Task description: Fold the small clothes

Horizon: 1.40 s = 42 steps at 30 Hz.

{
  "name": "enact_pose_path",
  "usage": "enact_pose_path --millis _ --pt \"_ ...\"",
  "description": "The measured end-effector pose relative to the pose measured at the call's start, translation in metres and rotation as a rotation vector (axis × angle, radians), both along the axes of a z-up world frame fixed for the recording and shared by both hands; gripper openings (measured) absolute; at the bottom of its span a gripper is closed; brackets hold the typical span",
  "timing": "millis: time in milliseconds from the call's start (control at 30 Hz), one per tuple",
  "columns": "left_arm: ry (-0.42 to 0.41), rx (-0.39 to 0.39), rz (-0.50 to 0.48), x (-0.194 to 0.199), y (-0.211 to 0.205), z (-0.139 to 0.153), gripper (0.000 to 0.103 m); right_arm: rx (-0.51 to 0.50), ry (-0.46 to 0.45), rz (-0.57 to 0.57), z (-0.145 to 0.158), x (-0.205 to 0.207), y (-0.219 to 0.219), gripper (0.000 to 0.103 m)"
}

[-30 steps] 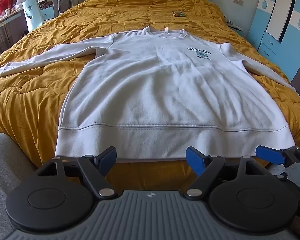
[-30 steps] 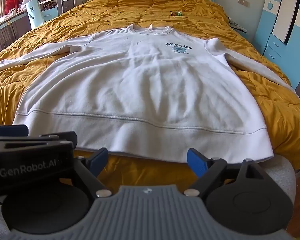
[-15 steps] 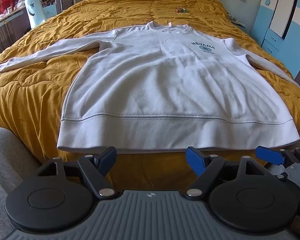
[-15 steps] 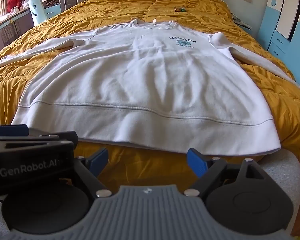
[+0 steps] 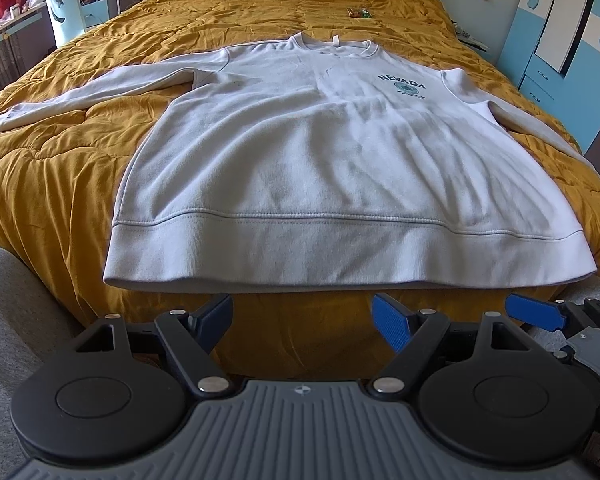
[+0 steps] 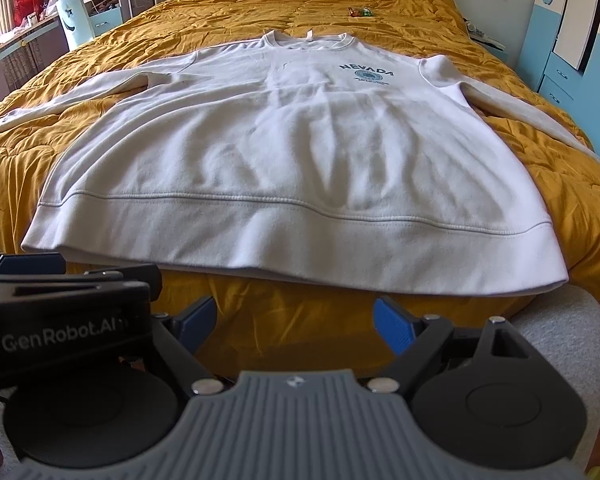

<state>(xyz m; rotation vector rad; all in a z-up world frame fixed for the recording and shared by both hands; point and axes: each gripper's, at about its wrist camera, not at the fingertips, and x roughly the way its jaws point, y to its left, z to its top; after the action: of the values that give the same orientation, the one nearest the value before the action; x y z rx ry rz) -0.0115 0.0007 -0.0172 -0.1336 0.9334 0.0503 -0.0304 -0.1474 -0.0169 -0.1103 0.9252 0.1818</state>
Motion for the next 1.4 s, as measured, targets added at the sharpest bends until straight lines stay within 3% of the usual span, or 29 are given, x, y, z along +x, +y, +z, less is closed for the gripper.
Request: enact_pose_path --millis 1400 --pt "0.016 0.001 0.002 -0.0033 0.0023 -0.0035 0.093 -0.002 0.008 0.006 -0.0047 -0.0025 0.0004 0.081"
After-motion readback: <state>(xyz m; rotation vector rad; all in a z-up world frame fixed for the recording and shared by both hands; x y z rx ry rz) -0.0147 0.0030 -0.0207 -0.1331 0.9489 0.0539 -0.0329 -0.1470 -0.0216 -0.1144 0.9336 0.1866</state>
